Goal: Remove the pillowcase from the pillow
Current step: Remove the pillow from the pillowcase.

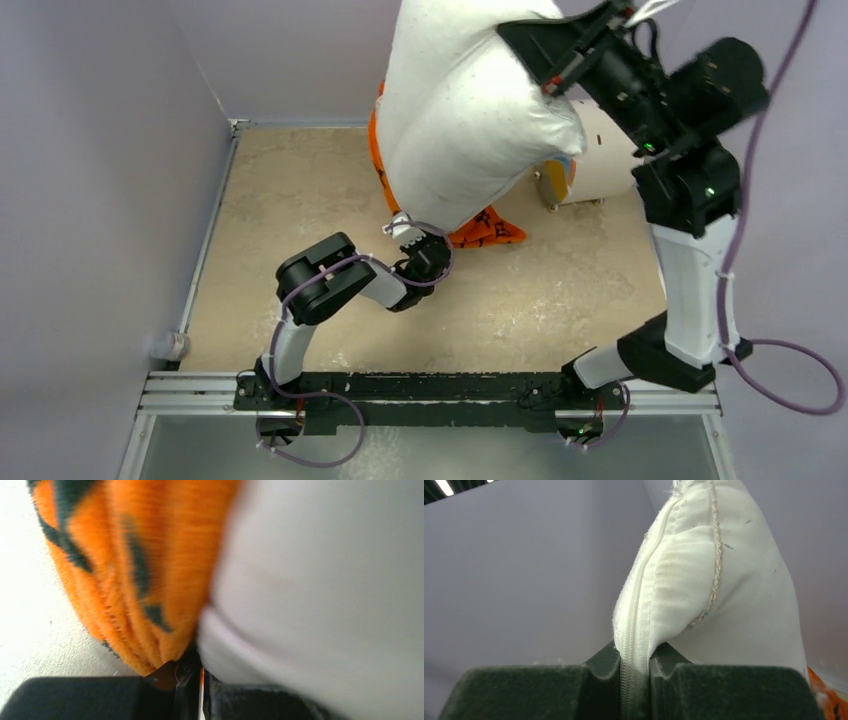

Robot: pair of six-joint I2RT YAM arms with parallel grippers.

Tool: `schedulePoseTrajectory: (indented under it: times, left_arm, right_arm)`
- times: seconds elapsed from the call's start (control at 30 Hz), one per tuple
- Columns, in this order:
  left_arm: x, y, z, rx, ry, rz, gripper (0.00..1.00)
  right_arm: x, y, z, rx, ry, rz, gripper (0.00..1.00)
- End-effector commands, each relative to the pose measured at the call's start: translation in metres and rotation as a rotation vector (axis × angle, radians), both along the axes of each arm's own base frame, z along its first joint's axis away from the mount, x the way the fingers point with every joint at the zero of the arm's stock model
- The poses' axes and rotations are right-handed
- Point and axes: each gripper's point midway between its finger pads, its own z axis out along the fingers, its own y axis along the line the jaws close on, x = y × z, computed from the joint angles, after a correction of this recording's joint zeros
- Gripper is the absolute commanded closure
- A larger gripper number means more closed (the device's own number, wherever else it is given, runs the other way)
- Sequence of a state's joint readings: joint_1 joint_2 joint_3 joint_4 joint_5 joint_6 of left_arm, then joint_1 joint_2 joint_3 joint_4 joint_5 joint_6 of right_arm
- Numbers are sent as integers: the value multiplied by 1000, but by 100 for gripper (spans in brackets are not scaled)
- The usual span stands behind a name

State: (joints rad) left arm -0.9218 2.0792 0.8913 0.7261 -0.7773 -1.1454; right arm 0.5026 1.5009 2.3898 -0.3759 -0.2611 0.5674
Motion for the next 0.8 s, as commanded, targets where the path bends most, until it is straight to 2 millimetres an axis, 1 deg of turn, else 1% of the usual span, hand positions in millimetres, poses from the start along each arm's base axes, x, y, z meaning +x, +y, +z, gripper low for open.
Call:
schedulePoseTrajectory:
  times: [0.0,0.1,0.17,0.23,0.3,0.4,0.5,0.57,0.63,0.7,0.77]
  left_arm:
    - [-46,76,-109,331,328,-3,100]
    - [-47,83,-113,323,348,7,100]
    - [-47,86,-111,319,349,14,100]
    - [-48,90,-104,319,338,24,100]
    - [-47,93,-84,302,308,38,100]
    - [-40,99,-25,263,216,72,100]
    - [-29,117,44,240,131,114,100]
    - [-17,147,92,208,79,168,100]
    - [-7,183,135,184,37,222,100]
    - [1,221,175,181,3,263,100]
    - [0,258,206,214,3,300,100]
  right_arm:
    - [-272,-141,179,462,-904,38,100]
    - [-296,-149,179,463,-961,57,100]
    - [-304,-151,179,460,-973,65,100]
    - [-301,-151,178,447,-959,53,100]
    - [-287,-147,175,430,-919,22,100]
    - [-254,-140,169,396,-849,-49,100]
    - [-215,-129,160,356,-763,-107,100]
    - [-184,-116,151,315,-701,-131,100]
    - [-156,-102,139,275,-646,-138,100]
    - [-131,-88,127,238,-599,-137,100]
    - [-105,-73,115,195,-551,-136,100]
